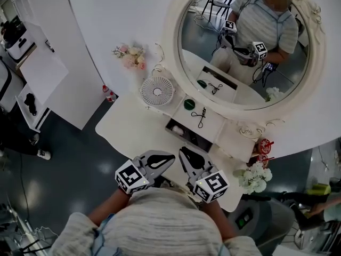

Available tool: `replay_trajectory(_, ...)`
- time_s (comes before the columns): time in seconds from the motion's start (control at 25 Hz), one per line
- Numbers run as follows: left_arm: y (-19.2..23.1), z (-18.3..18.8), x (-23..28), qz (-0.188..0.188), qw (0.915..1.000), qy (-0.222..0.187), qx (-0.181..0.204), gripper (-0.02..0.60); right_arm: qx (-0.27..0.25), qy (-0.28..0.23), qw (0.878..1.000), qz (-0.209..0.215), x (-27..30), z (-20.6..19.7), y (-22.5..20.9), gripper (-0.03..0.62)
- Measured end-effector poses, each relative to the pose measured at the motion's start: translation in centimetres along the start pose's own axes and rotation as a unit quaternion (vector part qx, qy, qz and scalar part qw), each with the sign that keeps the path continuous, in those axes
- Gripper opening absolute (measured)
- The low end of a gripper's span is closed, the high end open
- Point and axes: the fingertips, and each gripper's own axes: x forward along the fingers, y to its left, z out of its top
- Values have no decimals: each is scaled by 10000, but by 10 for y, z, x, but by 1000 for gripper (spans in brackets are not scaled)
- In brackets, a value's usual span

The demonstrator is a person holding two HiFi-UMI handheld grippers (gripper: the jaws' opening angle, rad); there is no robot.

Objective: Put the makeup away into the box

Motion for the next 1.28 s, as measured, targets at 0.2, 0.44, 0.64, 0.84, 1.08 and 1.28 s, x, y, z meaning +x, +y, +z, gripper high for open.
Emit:
replay_trajectory(0.2,11,-4,-1,-46,10000,34,-75,15,-164,171,9995,-198,12,1,-20,11)
replay_trajectory(0.44,21,-6,-4,-46,9999,114,-118,15,-512,299,9979,-266,30,11,-45,11)
replay_trajectory(0.64,23,-12,-7,-3,9998,173,-134,15,-871,578,9943,-205,45,10,-64,11)
replay_trajectory(0.84,21,-19,-9,18,9995,251,-199,15,-1209,864,9884,-312,56,11,-86,11)
replay_trajectory(1.08,21,-22,-10,10,9994,260,-210,15,-1428,1207,9821,-239,70,9,-101,62)
replay_trajectory(1.28,22,-24,-9,-12,9995,258,-200,15,-1664,1497,9744,-218,87,10,-113,91)
